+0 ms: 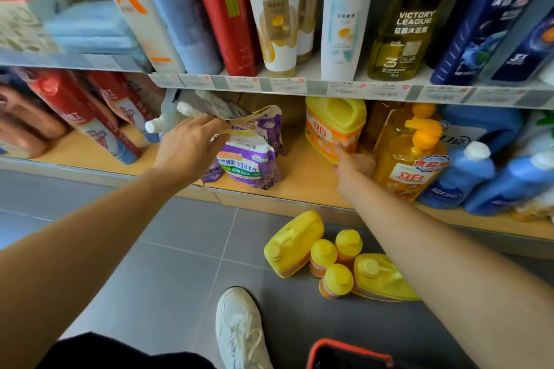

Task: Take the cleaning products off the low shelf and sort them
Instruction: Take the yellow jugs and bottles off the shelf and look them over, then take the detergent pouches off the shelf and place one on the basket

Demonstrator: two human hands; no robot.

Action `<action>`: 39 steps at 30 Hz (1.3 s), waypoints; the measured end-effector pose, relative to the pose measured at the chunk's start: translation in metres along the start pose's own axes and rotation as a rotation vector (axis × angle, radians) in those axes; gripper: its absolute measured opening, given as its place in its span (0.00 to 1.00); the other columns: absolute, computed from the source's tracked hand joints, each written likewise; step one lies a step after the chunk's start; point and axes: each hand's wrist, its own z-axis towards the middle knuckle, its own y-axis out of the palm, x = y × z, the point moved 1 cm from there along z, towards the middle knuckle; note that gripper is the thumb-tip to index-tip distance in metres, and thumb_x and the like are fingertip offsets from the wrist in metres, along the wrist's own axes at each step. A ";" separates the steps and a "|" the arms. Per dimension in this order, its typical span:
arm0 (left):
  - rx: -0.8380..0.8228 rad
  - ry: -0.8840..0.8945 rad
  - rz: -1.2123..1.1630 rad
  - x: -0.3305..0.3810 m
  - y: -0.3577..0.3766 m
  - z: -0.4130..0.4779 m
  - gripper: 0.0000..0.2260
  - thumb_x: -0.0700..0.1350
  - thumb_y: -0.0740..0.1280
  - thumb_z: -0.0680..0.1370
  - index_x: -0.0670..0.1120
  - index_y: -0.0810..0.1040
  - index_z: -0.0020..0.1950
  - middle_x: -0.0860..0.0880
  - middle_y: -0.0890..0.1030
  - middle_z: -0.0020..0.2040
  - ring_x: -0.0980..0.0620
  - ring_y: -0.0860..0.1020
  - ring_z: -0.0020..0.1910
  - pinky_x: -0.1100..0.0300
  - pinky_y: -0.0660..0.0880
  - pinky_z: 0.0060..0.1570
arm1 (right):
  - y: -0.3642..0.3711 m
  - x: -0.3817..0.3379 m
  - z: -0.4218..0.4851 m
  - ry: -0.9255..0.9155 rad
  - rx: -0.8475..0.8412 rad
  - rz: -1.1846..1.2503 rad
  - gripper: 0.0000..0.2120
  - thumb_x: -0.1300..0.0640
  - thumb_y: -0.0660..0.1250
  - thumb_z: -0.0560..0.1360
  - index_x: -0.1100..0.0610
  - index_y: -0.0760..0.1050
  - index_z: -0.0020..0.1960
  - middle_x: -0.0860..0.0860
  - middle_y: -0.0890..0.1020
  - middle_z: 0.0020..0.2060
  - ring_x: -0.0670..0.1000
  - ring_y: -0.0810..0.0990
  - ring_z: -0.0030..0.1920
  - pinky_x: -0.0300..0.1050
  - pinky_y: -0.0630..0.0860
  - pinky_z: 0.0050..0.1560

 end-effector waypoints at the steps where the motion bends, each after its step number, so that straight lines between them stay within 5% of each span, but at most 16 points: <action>1: -0.009 0.001 -0.012 -0.001 0.000 0.001 0.09 0.46 0.67 0.82 0.43 0.82 0.57 0.43 0.82 0.49 0.38 0.80 0.46 0.57 0.66 0.36 | 0.000 0.001 -0.002 -0.008 0.013 0.056 0.14 0.47 0.74 0.75 0.59 0.80 0.46 0.56 0.84 0.42 0.61 0.85 0.51 0.56 0.82 0.55; 2: -0.013 -0.006 -0.027 -0.002 0.000 0.002 0.09 0.46 0.67 0.82 0.43 0.82 0.57 0.43 0.82 0.49 0.38 0.80 0.45 0.57 0.66 0.36 | 0.002 0.002 -0.004 -0.027 0.010 0.101 0.11 0.49 0.75 0.75 0.56 0.80 0.43 0.55 0.84 0.40 0.60 0.85 0.50 0.55 0.82 0.55; 4: -0.029 -0.025 -0.075 -0.004 0.001 0.004 0.09 0.46 0.67 0.82 0.42 0.83 0.56 0.43 0.82 0.50 0.39 0.80 0.45 0.57 0.67 0.38 | 0.010 0.006 -0.009 -0.110 -0.115 0.125 0.10 0.55 0.75 0.75 0.57 0.83 0.55 0.54 0.85 0.52 0.54 0.83 0.56 0.49 0.79 0.59; 7: -0.058 -0.062 -0.163 -0.007 0.002 0.004 0.11 0.46 0.66 0.82 0.41 0.83 0.57 0.42 0.83 0.49 0.41 0.79 0.45 0.54 0.71 0.40 | 0.014 0.014 -0.013 -0.261 -0.264 -0.048 0.30 0.62 0.74 0.75 0.53 0.70 0.75 0.51 0.76 0.70 0.49 0.73 0.68 0.45 0.72 0.66; 14: -0.051 -0.099 -0.224 -0.007 -0.005 0.009 0.12 0.47 0.67 0.82 0.40 0.84 0.51 0.42 0.85 0.43 0.40 0.80 0.40 0.48 0.77 0.39 | -0.001 -0.001 -0.002 -0.237 -0.336 -0.338 0.44 0.59 0.76 0.74 0.40 0.55 0.80 0.51 0.59 0.80 0.56 0.59 0.78 0.56 0.64 0.73; 17: -0.057 -0.073 -0.225 -0.001 -0.012 0.014 0.13 0.47 0.68 0.81 0.38 0.84 0.48 0.40 0.85 0.41 0.38 0.80 0.39 0.45 0.77 0.40 | -0.007 -0.013 -0.020 -0.311 -0.454 -0.375 0.37 0.60 0.76 0.74 0.48 0.64 0.78 0.53 0.69 0.75 0.54 0.68 0.74 0.54 0.67 0.73; 20: -0.070 -0.026 -0.215 0.011 -0.019 0.016 0.13 0.48 0.68 0.81 0.38 0.84 0.47 0.40 0.84 0.39 0.39 0.80 0.38 0.45 0.76 0.40 | -0.008 -0.032 -0.054 -0.453 -0.636 -0.372 0.27 0.61 0.77 0.72 0.54 0.75 0.69 0.55 0.82 0.62 0.51 0.81 0.60 0.51 0.77 0.65; 25: 0.062 -0.032 -0.282 0.033 -0.052 0.022 0.08 0.46 0.70 0.80 0.44 0.86 0.46 0.49 0.82 0.35 0.48 0.77 0.34 0.57 0.70 0.34 | -0.013 -0.076 -0.123 -0.734 -0.820 -0.419 0.21 0.59 0.78 0.71 0.47 0.78 0.60 0.42 0.84 0.53 0.42 0.82 0.52 0.33 0.79 0.50; 30: 0.090 0.006 -0.315 0.072 -0.092 0.023 0.08 0.52 0.71 0.79 0.50 0.87 0.46 0.56 0.79 0.32 0.54 0.75 0.33 0.62 0.65 0.31 | -0.040 -0.121 -0.170 -0.866 -0.700 -0.352 0.12 0.56 0.69 0.79 0.66 0.80 0.48 0.62 0.85 0.44 0.51 0.81 0.43 0.55 0.77 0.43; 32: 0.117 0.007 -0.297 0.088 -0.103 0.017 0.08 0.55 0.70 0.78 0.54 0.87 0.47 0.59 0.76 0.32 0.59 0.72 0.32 0.64 0.61 0.31 | -0.056 -0.132 -0.182 -0.870 -0.645 -0.353 0.19 0.56 0.68 0.80 0.71 0.76 0.40 0.64 0.80 0.34 0.52 0.74 0.35 0.50 0.70 0.35; 34: 0.148 0.007 -0.316 0.100 -0.111 0.010 0.10 0.60 0.70 0.76 0.56 0.86 0.48 0.62 0.76 0.33 0.61 0.72 0.33 0.64 0.63 0.32 | -0.075 -0.139 -0.192 -0.887 -0.607 -0.347 0.18 0.57 0.68 0.80 0.67 0.76 0.36 0.54 0.80 0.29 0.45 0.75 0.31 0.41 0.70 0.33; 35: 0.168 0.000 -0.333 0.104 -0.115 0.007 0.11 0.62 0.71 0.74 0.57 0.86 0.48 0.63 0.76 0.35 0.62 0.72 0.35 0.62 0.66 0.34 | -0.085 -0.141 -0.195 -0.883 -0.588 -0.343 0.18 0.58 0.68 0.80 0.66 0.76 0.35 0.52 0.81 0.29 0.44 0.76 0.31 0.41 0.71 0.33; 39: 0.081 -0.086 -0.441 0.103 -0.113 -0.003 0.24 0.62 0.76 0.69 0.55 0.81 0.62 0.60 0.79 0.54 0.57 0.76 0.53 0.58 0.73 0.48 | -0.125 -0.146 -0.200 -0.872 -0.526 -0.309 0.21 0.57 0.67 0.81 0.77 0.74 0.42 0.73 0.80 0.41 0.66 0.80 0.39 0.63 0.76 0.42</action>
